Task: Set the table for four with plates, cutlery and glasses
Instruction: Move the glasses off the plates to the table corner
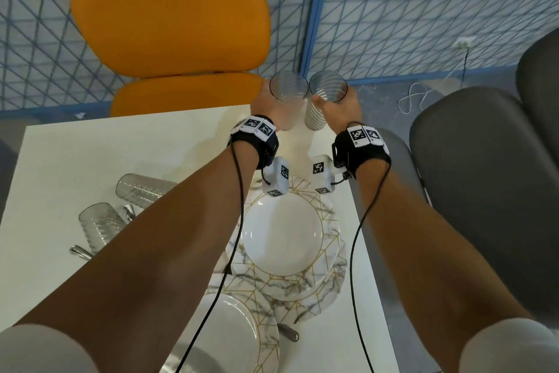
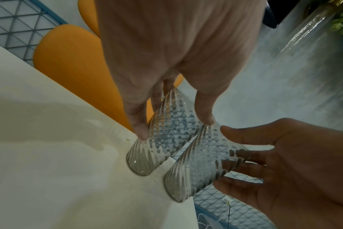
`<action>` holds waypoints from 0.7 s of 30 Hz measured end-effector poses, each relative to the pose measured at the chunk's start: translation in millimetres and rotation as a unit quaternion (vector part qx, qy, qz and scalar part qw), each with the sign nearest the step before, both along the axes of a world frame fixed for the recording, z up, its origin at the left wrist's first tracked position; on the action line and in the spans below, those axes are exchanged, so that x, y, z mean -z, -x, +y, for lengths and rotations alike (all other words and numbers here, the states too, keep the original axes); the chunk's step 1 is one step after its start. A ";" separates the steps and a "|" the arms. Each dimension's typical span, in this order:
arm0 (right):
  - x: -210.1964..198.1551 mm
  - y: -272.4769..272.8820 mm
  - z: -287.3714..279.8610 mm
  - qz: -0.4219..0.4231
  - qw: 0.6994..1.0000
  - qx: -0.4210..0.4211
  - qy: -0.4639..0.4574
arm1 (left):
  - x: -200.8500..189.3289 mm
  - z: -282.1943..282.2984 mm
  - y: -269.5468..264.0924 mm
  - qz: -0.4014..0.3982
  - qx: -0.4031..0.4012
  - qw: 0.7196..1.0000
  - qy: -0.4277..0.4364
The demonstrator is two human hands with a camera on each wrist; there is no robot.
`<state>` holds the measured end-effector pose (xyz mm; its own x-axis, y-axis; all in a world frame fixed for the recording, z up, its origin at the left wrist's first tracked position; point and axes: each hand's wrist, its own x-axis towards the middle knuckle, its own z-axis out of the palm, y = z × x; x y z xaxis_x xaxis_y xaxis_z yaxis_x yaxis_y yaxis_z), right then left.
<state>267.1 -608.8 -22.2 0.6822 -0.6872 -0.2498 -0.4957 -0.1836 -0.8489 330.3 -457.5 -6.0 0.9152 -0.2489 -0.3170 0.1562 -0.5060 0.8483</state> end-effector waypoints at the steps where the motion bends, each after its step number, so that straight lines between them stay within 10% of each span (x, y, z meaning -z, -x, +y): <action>1: 0.9 -4.4 -1.9 -0.001 1.000 0.000 -0.001 | 0.6 -2.8 -3.5 0.002 -0.003 1.000 0.002; 21: -4.5 -6.2 0.5 -0.006 0.996 -0.005 -0.090 | -9.0 4.8 -5.9 0.017 0.011 1.000 0.016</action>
<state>273.3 -608.3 -17.7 0.6926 -0.6250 -0.3601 -0.4838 -0.0322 -0.8746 336.1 -452.7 2.9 0.8982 -0.2793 -0.3395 0.1747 -0.4820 0.8586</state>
